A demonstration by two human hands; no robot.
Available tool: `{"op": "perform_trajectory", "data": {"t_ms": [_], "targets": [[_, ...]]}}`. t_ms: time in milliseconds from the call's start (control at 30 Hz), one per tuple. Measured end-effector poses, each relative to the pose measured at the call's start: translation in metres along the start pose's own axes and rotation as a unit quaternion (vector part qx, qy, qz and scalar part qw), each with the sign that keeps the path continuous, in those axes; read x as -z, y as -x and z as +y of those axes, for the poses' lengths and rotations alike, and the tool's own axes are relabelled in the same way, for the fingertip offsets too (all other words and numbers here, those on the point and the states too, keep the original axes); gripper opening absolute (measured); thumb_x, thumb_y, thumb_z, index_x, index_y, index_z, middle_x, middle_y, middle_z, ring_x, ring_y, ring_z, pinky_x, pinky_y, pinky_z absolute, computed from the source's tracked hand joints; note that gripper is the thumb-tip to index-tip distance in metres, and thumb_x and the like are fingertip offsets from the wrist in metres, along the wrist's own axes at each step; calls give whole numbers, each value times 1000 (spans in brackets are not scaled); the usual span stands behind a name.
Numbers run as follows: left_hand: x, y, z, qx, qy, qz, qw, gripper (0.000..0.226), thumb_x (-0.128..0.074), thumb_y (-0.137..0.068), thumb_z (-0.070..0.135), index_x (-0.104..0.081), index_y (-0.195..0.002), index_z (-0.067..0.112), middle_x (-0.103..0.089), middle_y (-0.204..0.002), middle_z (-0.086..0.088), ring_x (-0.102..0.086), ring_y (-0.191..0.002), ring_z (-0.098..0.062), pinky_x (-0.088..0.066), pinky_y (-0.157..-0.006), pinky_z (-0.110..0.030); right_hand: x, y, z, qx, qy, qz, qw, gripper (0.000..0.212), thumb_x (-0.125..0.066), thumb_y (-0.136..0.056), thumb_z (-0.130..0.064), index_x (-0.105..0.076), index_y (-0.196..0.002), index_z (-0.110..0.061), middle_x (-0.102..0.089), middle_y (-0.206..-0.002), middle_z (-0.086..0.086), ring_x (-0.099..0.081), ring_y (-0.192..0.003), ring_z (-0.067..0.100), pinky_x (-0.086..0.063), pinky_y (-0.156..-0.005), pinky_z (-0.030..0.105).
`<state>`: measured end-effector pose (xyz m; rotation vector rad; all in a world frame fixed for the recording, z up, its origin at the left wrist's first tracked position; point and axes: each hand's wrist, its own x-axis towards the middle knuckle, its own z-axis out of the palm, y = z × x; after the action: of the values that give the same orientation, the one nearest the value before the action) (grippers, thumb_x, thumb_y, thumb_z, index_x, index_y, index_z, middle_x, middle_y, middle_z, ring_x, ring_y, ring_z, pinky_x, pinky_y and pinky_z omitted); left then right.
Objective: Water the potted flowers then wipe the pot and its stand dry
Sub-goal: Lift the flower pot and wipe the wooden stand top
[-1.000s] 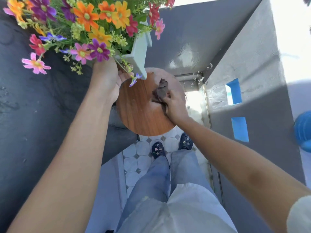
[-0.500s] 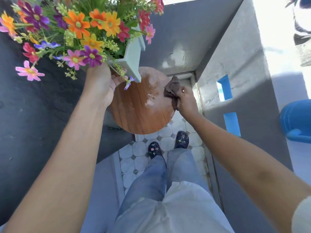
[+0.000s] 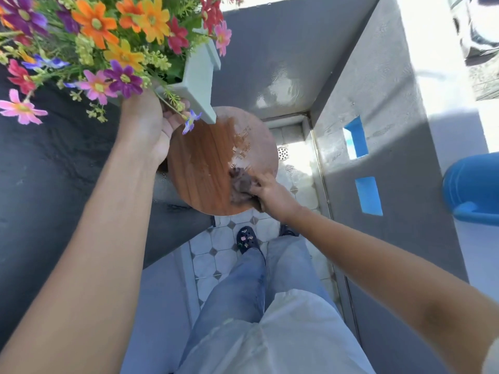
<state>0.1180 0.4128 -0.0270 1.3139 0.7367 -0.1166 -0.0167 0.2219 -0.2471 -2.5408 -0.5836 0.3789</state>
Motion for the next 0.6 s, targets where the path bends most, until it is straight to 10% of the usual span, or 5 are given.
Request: {"op": "perform_trajectory", "data": {"t_ms": [133, 333, 500, 600], "targets": [[0, -2, 4, -6, -3, -8, 1000, 23, -26, -99, 11, -47, -99, 6, -57, -76, -10, -58, -47, -14, -46, -45, -22, 44, -37, 35, -258, -103, 136, 951, 21, -56, -87, -2, -74, -98, 0, -63, -102, 18, -58, -92, 35, -53, -77, 38], [3, -2, 6, 7, -11, -5, 1000, 25, -27, -97, 10, -51, -103, 5, -60, -83, -15, -58, -46, -13, -47, -47, -21, 73, -39, 30, -288, -415, 138, 852, 12, -63, -95, -13, -70, -97, -3, -69, -82, 2, -63, -74, 14, -53, -66, 32], [4, -2, 5, 5, -16, -4, 1000, 22, -29, -98, 8, -51, -94, 5, -59, -80, -13, -58, -45, -10, -45, -42, -18, 48, -25, 36, -365, -213, 189, 886, 51, -53, -99, -37, -44, -144, -13, -50, -135, 14, -48, -125, 25, -42, -104, 35], [8, -9, 3, 0, -19, 1, 1000, 27, -27, -98, 9, -53, -105, 3, -59, -87, -16, -58, -45, -9, -47, -44, -20, 37, -34, 19, -268, -125, 174, 939, 61, -55, -95, -49, -36, -148, -26, -42, -135, 12, -40, -125, 23, -40, -99, 29]]}}
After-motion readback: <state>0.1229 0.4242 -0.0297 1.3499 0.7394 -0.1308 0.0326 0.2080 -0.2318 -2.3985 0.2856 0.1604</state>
